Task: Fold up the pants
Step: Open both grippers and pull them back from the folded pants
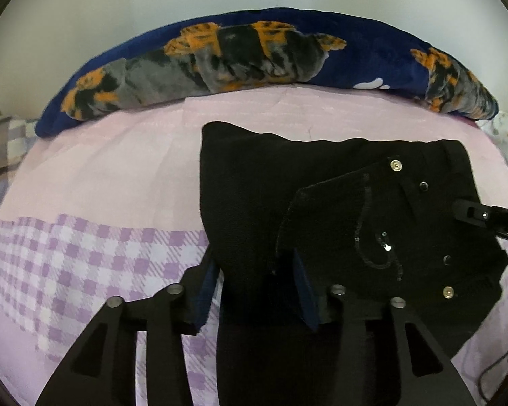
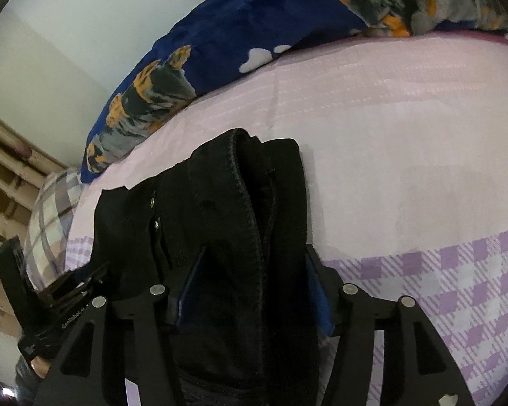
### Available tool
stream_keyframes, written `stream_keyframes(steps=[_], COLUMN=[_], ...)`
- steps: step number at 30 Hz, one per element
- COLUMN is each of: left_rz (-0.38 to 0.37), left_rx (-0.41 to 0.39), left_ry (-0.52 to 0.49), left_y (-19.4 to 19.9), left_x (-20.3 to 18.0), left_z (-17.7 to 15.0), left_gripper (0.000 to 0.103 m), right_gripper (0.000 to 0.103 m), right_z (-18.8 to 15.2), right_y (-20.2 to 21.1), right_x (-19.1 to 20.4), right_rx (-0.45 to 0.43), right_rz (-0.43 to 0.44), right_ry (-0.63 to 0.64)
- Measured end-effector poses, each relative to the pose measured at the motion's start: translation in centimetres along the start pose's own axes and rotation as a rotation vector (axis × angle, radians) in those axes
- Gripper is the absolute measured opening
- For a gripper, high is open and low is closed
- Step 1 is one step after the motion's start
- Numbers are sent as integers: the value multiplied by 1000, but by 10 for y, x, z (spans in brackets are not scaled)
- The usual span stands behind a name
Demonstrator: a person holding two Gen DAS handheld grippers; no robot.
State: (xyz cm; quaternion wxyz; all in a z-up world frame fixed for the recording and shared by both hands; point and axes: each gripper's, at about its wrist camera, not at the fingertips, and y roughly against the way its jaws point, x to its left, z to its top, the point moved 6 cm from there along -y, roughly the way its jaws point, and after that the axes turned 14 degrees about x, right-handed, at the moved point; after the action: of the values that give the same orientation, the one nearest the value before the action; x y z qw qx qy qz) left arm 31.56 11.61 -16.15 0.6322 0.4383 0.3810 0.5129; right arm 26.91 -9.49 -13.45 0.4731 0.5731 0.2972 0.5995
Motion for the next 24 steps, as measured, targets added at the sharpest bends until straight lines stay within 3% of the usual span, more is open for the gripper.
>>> stream_keyframes(steps=[8, 13, 24], left_rz=[42, 84, 77], left_rx=[4, -9, -51], left_ry=[23, 25, 113], left_y=[13, 24, 65], left_x=[-8, -15, -26], left_z=[-20, -45, -97], left_gripper=[50, 58, 60], right_gripper=[65, 70, 78], right_z=[-19, -39, -92], right_y=[9, 21, 66], right_x=[7, 11, 33], right_rx=[-21, -50, -180], right_rz=[-88, -137, -217], right_ry=[48, 81, 123])
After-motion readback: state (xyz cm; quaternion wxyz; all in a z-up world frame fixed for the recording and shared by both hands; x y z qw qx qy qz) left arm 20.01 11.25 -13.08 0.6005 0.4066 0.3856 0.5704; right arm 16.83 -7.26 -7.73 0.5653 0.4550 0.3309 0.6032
